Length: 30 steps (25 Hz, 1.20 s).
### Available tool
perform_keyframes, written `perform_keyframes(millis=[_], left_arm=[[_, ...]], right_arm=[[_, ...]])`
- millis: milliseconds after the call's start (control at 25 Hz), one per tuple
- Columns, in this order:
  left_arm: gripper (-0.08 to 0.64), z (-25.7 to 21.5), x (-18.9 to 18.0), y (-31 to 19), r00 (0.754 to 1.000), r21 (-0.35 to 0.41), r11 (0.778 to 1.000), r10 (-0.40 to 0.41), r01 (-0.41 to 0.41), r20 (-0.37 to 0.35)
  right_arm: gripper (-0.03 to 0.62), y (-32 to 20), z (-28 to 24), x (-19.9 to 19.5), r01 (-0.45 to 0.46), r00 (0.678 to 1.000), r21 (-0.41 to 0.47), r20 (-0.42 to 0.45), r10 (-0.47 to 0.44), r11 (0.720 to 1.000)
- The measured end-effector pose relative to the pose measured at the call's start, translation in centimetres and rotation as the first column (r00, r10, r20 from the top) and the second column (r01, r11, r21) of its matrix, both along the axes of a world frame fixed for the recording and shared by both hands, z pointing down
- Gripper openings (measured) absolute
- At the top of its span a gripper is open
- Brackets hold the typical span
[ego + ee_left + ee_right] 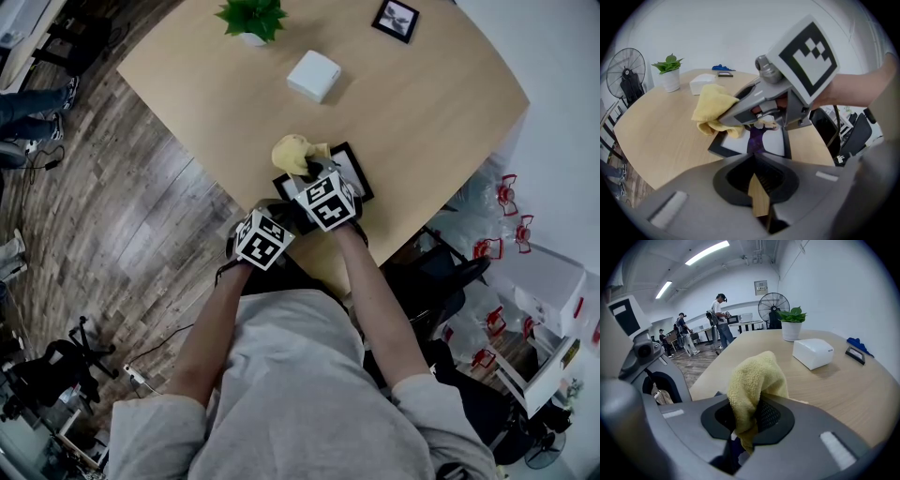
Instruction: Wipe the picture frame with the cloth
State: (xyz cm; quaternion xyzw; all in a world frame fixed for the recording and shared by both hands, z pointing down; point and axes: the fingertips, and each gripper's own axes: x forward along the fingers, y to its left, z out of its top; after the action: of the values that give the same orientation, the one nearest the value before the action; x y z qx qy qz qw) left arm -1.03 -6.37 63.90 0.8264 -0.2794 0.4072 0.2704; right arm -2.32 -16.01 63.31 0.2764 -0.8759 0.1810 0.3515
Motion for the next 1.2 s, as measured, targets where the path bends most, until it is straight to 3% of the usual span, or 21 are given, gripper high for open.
perform_keyframes(millis=[520, 1200], left_arm=[[0.052, -0.1, 0.1, 0.1, 1.000, -0.001, 1.000, -0.005, 0.005, -0.007], [0.052, -0.1, 0.0, 0.2, 1.000, 0.011, 1.000, 0.015, -0.015, -0.014]], right_arm=[[0.051, 2.5, 0.2, 0.3, 0.052, 0.999, 0.003, -0.011, -0.052, 0.999], [0.050, 6.7, 0.8, 3.2, 0.051, 0.996, -0.076, -0.065, -0.056, 0.996]])
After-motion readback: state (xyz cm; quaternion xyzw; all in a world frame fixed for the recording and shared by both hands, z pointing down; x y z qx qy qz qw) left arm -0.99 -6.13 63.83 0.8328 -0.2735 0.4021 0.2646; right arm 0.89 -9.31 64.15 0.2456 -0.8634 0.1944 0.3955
